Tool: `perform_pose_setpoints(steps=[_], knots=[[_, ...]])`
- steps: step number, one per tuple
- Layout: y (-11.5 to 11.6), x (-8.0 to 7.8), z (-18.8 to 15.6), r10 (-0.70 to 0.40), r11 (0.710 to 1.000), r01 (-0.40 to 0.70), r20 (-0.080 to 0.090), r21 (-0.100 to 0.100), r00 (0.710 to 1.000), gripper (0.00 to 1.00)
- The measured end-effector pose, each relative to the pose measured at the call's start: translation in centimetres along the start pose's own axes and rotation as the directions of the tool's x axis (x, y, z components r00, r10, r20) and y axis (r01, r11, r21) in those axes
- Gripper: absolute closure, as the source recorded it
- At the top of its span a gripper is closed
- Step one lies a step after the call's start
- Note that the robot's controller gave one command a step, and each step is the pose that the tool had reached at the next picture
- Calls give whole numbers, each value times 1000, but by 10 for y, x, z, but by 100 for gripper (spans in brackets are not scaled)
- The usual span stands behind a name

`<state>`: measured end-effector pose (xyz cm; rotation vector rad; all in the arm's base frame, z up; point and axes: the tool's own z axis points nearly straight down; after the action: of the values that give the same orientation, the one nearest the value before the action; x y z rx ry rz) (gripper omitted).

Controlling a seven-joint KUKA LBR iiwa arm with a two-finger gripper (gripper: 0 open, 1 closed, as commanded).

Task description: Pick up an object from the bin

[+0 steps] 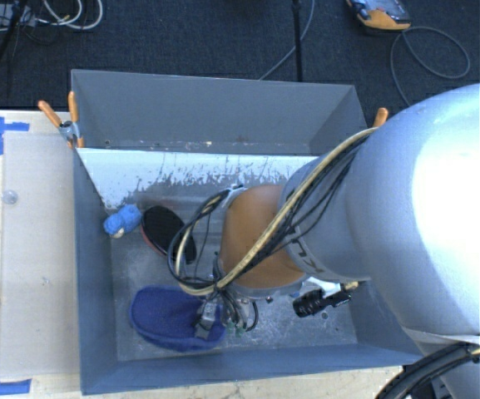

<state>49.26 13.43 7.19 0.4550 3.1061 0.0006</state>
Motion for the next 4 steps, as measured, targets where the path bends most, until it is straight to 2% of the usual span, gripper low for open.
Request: perform_pose_setpoints(steps=[4], knots=[[-1,2,-27,-2,1000,2,-5,1,1000,100]])
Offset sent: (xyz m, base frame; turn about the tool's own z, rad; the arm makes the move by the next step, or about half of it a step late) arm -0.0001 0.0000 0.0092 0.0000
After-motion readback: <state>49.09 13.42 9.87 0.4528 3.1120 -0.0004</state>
